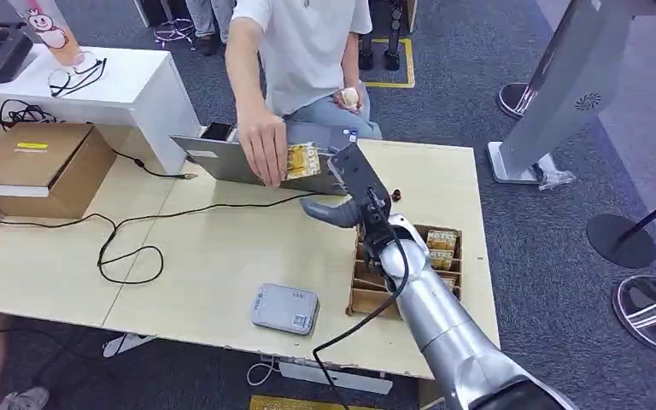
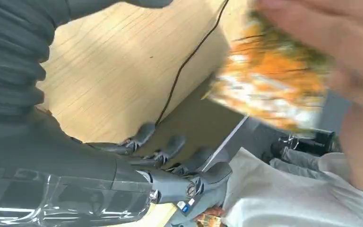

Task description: Pass the card to the sensor for recognition and then transmit it.

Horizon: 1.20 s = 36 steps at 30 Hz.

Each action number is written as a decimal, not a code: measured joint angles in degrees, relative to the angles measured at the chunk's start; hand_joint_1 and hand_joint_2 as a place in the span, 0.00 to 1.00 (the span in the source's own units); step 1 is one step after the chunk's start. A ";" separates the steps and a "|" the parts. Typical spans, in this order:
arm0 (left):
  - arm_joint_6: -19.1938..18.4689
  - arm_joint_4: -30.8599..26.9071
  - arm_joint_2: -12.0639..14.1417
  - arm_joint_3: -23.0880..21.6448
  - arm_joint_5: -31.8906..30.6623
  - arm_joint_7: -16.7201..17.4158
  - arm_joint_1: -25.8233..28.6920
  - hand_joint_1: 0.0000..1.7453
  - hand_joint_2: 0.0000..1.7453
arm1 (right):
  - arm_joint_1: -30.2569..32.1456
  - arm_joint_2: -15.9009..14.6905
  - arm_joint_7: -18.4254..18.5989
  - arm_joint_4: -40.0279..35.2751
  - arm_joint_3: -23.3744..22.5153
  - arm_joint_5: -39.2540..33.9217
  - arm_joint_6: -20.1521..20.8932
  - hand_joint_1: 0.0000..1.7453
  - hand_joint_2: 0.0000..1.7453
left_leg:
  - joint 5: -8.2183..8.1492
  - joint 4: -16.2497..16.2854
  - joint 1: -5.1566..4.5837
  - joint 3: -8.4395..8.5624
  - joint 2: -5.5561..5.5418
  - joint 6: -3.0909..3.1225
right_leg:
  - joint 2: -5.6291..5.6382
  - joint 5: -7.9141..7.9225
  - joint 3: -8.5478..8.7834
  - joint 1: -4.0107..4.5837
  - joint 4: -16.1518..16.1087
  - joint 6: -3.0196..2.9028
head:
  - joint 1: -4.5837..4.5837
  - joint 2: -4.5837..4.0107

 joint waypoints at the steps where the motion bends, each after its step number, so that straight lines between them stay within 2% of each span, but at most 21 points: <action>1: 0.00 0.00 0.00 -0.04 0.09 0.00 0.00 0.00 0.00 | 0.01 0.00 -0.09 -0.04 0.00 0.04 -0.02 0.00 1.00 | 0.00 0.00 0.00 0.00 0.00 0.00 | 0.00 0.00 0.00 0.00 0.00 0.00 | 0.00 0.00; 12: 0.37 0.00 0.04 -0.63 1.07 -0.39 0.13 0.00 0.00 | 0.71 0.00 -1.99 -2.71 0.00 1.97 -0.31 0.00 1.00 | 0.00 0.00 0.00 0.00 0.00 0.00 | 0.00 0.00 0.00 0.00 0.00 0.00 | 0.00 0.00; 25: 0.94 0.00 0.09 -1.22 1.99 -1.16 0.87 0.00 0.00 | 4.75 -1.09 -3.85 -13.18 0.70 5.90 -1.16 0.00 1.00 | -0.01 0.00 0.00 0.00 0.00 0.00 | 0.00 0.00 -0.01 0.00 -0.01 0.00 | 0.00 0.00; 31: 1.09 0.00 0.09 -1.22 2.40 -1.64 1.11 0.00 0.00 | 7.54 -2.73 -4.85 -19.58 1.81 11.55 -3.16 0.00 1.00 | -0.01 0.00 0.00 0.00 0.00 0.00 | 0.00 0.00 -0.01 0.00 -0.01 0.00 | 0.00 0.00; 36: 1.36 0.00 0.17 -1.22 2.49 -2.27 1.22 0.00 0.00 | 9.59 -4.63 -6.14 -24.28 3.21 20.10 -7.29 0.00 1.00 | -0.01 0.00 0.00 0.00 0.00 0.00 | 0.00 0.00 -0.01 0.00 -0.01 0.00 | 0.00 0.00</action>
